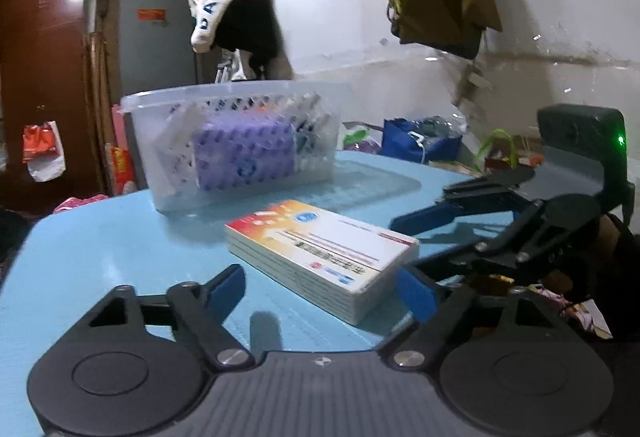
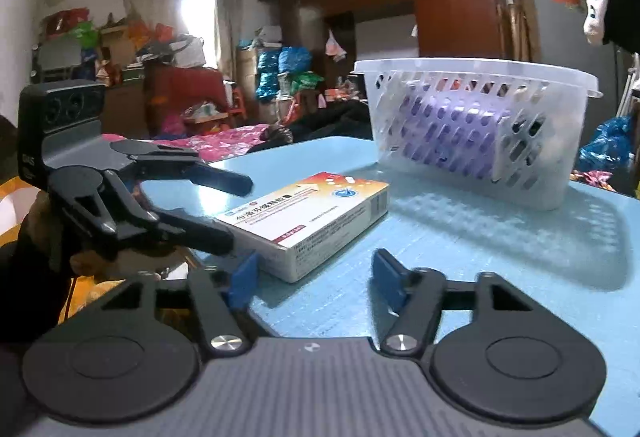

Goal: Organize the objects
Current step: 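Grasp the white printed medicine box with both grippers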

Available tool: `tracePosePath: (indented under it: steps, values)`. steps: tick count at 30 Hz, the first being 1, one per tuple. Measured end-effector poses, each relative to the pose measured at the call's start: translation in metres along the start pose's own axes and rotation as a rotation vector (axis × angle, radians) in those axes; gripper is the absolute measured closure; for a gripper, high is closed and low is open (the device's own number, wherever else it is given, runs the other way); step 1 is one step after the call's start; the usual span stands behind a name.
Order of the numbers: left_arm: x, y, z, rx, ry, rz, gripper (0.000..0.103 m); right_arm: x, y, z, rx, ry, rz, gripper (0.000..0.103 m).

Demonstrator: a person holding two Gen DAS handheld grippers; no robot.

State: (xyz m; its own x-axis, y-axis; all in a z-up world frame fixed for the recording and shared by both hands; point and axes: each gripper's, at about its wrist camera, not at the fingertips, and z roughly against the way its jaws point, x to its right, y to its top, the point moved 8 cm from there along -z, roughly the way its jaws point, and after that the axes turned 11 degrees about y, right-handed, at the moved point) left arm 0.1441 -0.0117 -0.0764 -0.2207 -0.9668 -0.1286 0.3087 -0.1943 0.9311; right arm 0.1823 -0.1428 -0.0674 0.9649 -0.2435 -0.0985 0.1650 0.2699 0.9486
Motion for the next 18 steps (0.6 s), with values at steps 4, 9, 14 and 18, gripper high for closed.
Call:
tracePosePath:
  steps: [4, 9, 14, 18]
  values:
    - [-0.001, -0.004, -0.002, -0.001, -0.030, 0.001, 0.027, -0.008, -0.004, 0.000, 0.001, 0.023, 0.024, 0.051]
    - [0.000, -0.009, -0.003, -0.002, -0.059, 0.007, 0.043, -0.018, -0.009, 0.002, 0.002, 0.055, 0.038, 0.065]
    - [0.003, -0.009, -0.002, 0.011, -0.057, -0.011, 0.046, -0.022, -0.011, 0.003, 0.005, 0.054, 0.055, 0.069]
    - [0.002, -0.010, -0.001, 0.016, -0.087, -0.008, 0.048, -0.021, -0.010, 0.006, 0.008, 0.059, 0.056, 0.069]
